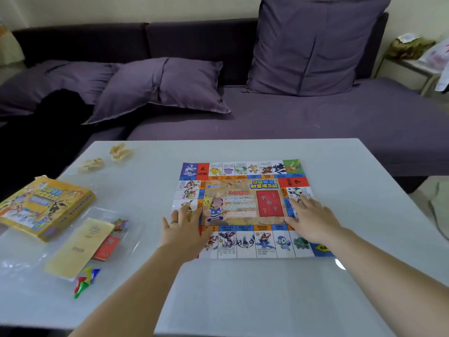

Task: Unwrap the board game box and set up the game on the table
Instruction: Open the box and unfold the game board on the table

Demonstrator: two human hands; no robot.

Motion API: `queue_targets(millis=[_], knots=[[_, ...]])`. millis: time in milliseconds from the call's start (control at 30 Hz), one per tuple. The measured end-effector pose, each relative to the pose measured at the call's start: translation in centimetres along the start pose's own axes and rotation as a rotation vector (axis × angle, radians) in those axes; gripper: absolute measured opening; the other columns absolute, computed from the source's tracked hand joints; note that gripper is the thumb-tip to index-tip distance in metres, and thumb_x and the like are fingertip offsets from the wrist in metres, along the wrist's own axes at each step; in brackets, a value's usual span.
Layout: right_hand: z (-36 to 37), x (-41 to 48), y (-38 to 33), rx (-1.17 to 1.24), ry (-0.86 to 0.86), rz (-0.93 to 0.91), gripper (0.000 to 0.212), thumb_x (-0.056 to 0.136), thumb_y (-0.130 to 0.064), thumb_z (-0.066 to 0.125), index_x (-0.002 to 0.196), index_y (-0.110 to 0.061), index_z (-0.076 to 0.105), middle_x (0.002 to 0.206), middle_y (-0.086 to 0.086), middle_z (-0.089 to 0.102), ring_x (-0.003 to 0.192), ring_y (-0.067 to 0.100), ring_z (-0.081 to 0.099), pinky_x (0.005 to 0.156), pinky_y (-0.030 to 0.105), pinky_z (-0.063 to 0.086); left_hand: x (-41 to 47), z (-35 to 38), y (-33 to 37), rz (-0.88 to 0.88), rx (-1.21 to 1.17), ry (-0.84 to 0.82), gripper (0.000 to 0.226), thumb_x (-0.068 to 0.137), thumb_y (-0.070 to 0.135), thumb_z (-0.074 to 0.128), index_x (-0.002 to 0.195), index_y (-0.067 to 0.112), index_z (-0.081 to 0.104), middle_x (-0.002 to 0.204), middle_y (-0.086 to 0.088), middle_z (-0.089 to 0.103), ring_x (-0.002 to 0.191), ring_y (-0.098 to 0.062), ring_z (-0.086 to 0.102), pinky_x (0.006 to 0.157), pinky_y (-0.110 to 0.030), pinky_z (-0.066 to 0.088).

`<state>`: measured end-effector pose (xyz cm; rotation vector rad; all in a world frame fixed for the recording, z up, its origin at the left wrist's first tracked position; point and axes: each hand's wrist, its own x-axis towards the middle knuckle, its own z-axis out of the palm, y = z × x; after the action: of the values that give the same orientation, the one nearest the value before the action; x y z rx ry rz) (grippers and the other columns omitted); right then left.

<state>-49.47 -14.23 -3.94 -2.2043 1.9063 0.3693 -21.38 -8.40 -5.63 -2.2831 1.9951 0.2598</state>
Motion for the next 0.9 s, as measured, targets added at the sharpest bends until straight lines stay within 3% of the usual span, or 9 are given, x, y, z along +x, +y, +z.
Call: queue_targets(millis=[133, 233, 367, 900], knots=[[-0.1, -0.1, -0.9, 0.005, 0.012, 0.002, 0.065, 0.098, -0.053, 0.025, 0.151, -0.022, 0.006, 0.159, 0.006, 0.004, 0.146, 0.026, 0.009, 0.115, 0.043, 0.022, 0.7, -0.2, 0.2, 0.031, -0.050, 0.050, 0.059, 0.095, 0.055, 0.025, 0.147, 0.030, 0.011, 0.158, -0.004, 0.000, 0.145, -0.032, 0.002, 0.115, -0.054, 0.009], [0.2, -0.3, -1.4, -0.001, 0.039, -0.009, 0.065, 0.097, -0.054, 0.026, 0.151, -0.021, 0.009, 0.158, 0.006, 0.009, 0.145, 0.025, 0.012, 0.114, 0.042, 0.024, 1.1, -0.2, 0.2, 0.066, -0.067, -0.023, 0.067, 0.089, 0.068, 0.022, 0.145, 0.043, -0.004, 0.158, 0.001, -0.012, 0.145, -0.034, -0.006, 0.113, -0.056, 0.004], [0.3, -0.4, -1.7, 0.014, 0.047, -0.006, 0.066, 0.097, -0.056, 0.029, 0.151, -0.023, 0.011, 0.158, 0.005, 0.012, 0.144, 0.025, 0.014, 0.114, 0.042, 0.024, 1.4, 0.0, -0.2, 0.064, -0.022, -0.046, 0.066, 0.084, 0.075, 0.021, 0.141, 0.053, -0.006, 0.158, 0.003, -0.008, 0.145, -0.033, -0.005, 0.112, -0.058, 0.005], [-0.4, 1.1, -1.8, 0.015, 0.049, 0.008, 0.067, 0.095, -0.058, 0.029, 0.150, -0.025, 0.011, 0.159, 0.004, 0.011, 0.144, 0.025, 0.014, 0.115, 0.046, 0.020, 2.9, -1.3, -0.4, 0.056, 0.035, -0.115, 0.076, 0.083, 0.078, 0.016, 0.146, 0.045, -0.011, 0.158, 0.003, -0.013, 0.145, -0.033, -0.007, 0.111, -0.061, 0.004]])
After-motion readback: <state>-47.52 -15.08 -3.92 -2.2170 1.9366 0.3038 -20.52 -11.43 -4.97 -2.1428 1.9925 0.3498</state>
